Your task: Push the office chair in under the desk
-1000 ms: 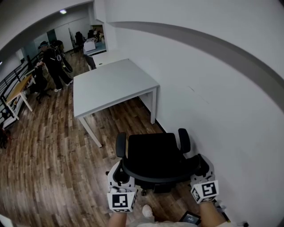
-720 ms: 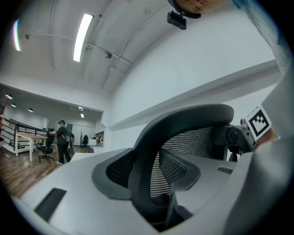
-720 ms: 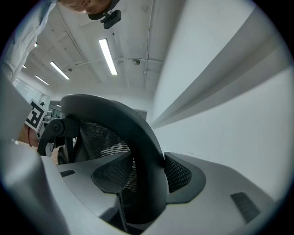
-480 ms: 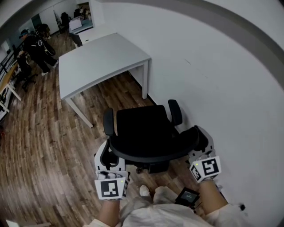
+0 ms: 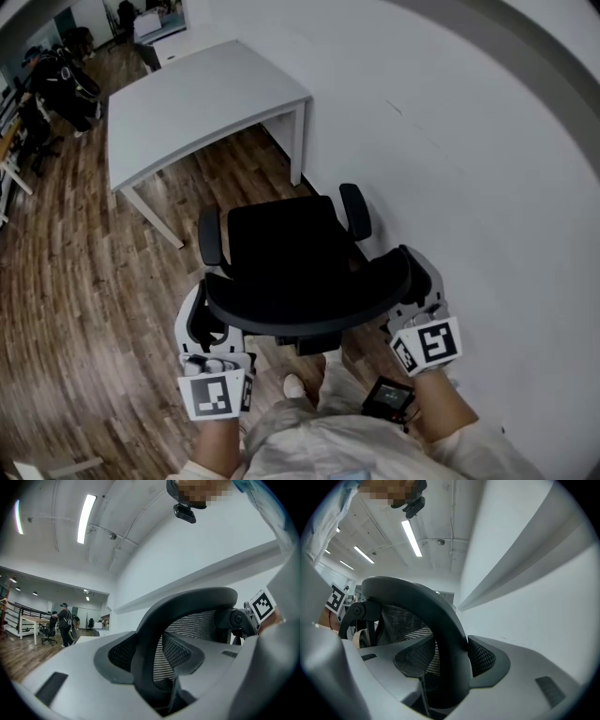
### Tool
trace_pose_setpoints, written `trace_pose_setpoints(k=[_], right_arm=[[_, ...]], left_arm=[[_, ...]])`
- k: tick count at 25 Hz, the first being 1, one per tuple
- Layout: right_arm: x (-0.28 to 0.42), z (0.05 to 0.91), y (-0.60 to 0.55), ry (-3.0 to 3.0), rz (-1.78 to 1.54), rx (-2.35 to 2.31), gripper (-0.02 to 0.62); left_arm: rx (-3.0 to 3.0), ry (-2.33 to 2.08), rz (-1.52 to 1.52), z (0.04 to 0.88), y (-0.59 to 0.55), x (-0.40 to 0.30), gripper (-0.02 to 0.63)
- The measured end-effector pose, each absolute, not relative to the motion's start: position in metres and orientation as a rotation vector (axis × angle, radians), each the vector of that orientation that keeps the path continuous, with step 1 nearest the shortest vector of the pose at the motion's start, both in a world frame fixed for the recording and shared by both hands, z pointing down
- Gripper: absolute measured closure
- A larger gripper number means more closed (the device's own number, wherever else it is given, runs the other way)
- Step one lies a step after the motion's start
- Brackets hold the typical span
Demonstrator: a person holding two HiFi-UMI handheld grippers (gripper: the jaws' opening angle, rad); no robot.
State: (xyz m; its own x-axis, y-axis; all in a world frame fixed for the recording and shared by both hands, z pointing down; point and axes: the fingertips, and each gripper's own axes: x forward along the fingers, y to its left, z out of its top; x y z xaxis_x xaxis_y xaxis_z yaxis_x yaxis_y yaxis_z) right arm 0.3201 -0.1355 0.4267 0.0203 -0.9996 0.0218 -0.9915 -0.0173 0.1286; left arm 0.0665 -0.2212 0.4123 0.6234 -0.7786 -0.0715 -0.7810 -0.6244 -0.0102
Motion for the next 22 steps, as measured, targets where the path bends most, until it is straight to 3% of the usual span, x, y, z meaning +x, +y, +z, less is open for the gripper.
trace_pose_setpoints(k=[22], right_arm=[[0.329,0.431,-0.210,-2.271,-0.095,2.024,0.370]], left_arm=[[-2.650,1.527,-0.122,0.421,-0.273,0.067,0.439]])
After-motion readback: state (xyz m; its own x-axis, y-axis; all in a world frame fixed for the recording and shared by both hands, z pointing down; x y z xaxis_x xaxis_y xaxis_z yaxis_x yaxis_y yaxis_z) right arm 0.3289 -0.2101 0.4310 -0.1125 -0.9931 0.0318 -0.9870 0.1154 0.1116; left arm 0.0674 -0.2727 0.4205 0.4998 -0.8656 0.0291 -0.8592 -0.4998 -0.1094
